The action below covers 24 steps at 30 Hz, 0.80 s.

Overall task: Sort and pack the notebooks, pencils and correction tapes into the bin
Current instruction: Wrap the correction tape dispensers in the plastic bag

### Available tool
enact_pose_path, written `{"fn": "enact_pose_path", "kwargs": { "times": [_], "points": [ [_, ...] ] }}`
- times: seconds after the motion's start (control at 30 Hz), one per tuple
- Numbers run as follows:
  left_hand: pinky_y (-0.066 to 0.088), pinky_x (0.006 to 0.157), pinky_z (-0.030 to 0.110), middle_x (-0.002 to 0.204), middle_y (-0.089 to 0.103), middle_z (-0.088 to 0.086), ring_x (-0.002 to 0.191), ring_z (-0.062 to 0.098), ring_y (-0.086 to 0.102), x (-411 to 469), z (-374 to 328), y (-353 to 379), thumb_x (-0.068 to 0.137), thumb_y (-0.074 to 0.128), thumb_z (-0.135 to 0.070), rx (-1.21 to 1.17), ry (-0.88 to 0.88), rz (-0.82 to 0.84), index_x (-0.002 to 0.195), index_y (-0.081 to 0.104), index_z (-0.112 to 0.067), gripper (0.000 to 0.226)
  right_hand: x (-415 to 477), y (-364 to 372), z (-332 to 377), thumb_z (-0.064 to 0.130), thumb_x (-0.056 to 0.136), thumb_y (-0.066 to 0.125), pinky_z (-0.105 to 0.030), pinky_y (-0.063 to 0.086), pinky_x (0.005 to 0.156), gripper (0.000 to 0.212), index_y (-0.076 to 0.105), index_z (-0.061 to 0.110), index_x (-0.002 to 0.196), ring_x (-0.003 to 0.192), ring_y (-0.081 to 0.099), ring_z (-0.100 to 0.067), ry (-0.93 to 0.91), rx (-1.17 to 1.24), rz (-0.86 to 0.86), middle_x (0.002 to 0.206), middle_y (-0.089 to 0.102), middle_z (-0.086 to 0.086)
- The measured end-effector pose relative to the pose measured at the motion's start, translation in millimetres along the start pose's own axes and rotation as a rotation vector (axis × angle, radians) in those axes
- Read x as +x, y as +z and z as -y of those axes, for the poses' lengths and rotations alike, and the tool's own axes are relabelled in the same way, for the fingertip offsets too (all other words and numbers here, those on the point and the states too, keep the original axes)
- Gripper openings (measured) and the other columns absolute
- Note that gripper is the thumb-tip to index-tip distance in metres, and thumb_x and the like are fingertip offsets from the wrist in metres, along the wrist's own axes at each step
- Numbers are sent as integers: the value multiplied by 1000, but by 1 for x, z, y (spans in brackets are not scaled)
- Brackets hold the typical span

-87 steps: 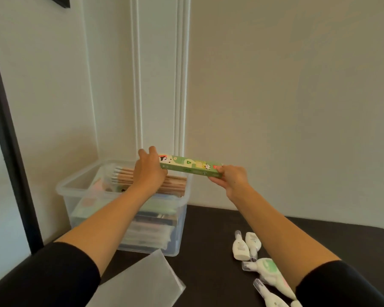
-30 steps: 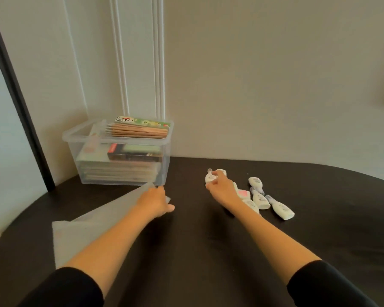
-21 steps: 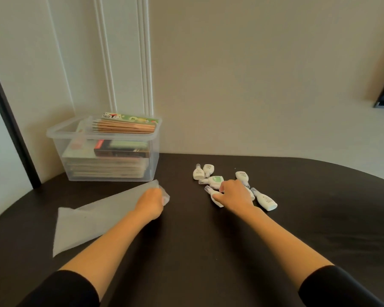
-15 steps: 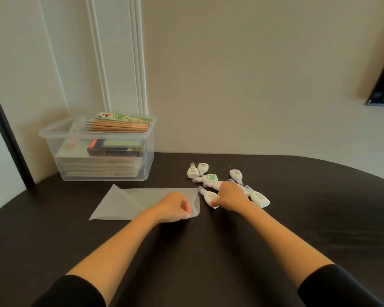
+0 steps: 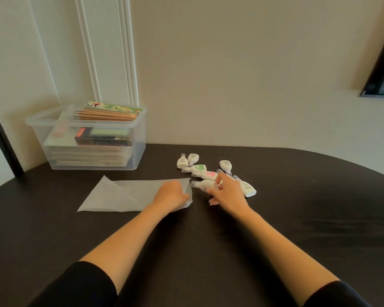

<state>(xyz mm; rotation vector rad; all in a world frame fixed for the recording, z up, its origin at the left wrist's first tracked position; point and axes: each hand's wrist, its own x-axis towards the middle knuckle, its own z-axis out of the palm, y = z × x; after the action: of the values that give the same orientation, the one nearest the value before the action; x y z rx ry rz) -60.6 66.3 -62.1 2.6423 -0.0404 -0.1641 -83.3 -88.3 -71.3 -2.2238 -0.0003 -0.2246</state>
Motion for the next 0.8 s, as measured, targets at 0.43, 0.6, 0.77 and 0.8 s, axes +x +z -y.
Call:
{"fn": "enact_pose_path", "kwargs": {
  "times": [0.43,0.6,0.77,0.8],
  "points": [
    [41,60,28,63,48,-6,64,12,48,3,-3,31,94,45,-25,-214,234,-313,75,50,-20,20,-5,2,-17,8,82,67,-6,45,63,30,53,34,80,77,61,1,-172,203,-48,90,62,9],
    [36,54,25,60,46,-6,59,10,45,6,0,40,92,49,-20,-295,314,-384,69,49,-20,22,4,-1,-24,9,81,67,-6,45,65,29,57,37,80,81,63,-1,-223,146,-37,90,65,6],
    [28,55,19,66,43,-8,70,8,39,9,-3,38,90,44,-12,-312,363,-321,57,41,-21,35,5,5,-25,-2,81,65,-20,51,83,24,69,6,103,87,62,-16,-475,-110,-110,105,64,-9],
    [28,58,18,69,42,-9,74,7,38,8,-4,38,91,44,-12,-336,352,-300,57,41,-21,35,3,7,-25,-4,80,64,-23,51,84,27,69,4,106,88,62,-19,-514,-140,-94,106,62,-11]
  ]
}}
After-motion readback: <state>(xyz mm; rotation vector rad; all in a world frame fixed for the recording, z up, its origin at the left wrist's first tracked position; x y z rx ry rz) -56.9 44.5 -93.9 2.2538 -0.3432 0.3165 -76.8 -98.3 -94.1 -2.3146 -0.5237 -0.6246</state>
